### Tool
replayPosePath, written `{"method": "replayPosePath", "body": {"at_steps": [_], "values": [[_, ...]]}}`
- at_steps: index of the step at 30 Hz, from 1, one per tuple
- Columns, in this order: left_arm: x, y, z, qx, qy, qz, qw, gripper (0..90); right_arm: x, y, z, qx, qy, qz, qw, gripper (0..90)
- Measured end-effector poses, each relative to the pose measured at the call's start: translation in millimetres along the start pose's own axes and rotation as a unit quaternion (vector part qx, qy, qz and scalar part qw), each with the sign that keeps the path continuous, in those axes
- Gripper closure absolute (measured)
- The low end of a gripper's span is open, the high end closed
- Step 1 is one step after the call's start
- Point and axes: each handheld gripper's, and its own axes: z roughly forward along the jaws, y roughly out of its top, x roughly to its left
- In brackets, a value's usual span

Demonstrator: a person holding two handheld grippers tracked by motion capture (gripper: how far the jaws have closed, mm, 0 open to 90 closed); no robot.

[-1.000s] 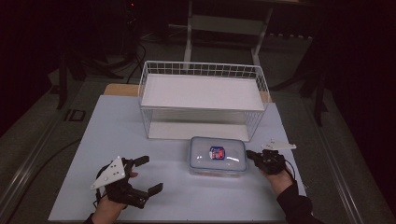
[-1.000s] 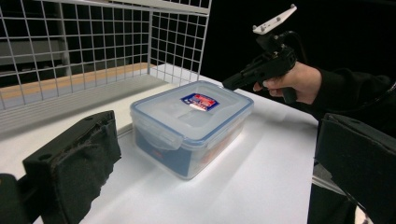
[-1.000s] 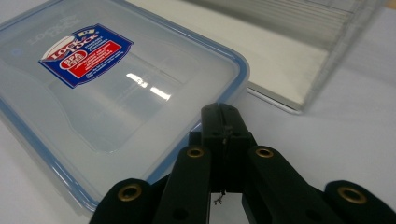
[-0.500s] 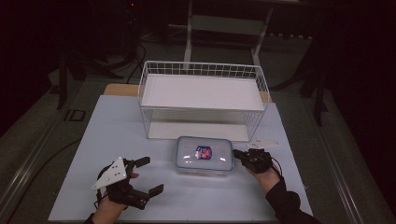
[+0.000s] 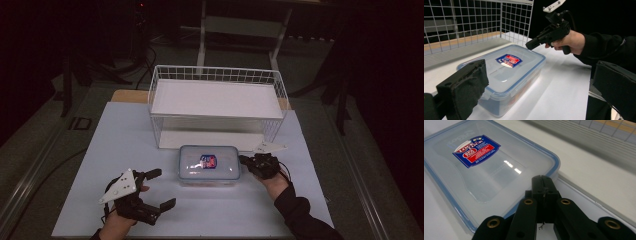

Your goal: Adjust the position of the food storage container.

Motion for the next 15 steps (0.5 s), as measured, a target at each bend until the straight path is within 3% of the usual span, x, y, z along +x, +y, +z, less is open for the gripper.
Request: {"method": "replayPosePath", "body": {"at_steps": [8,12,15], "values": [[-0.6,0.0,-0.2,0.001,0.001,0.002,1.0,0.0,1.4,9.0,7.2,-0.008,0.002,-0.001,1.0,90.0],[0.4,0.3,-1.2,0.001,0.003,0.0,1.0,0.0,4.7,9.7,0.5,-0.018,0.002,-0.006,0.9998,90.0],[0.7,1.1,-0.9,0.002,0.008,0.003,1.0,0.0,10.7,8.7,-15.8,-0.048,0.018,-0.015,0.9985,87.0]]}}
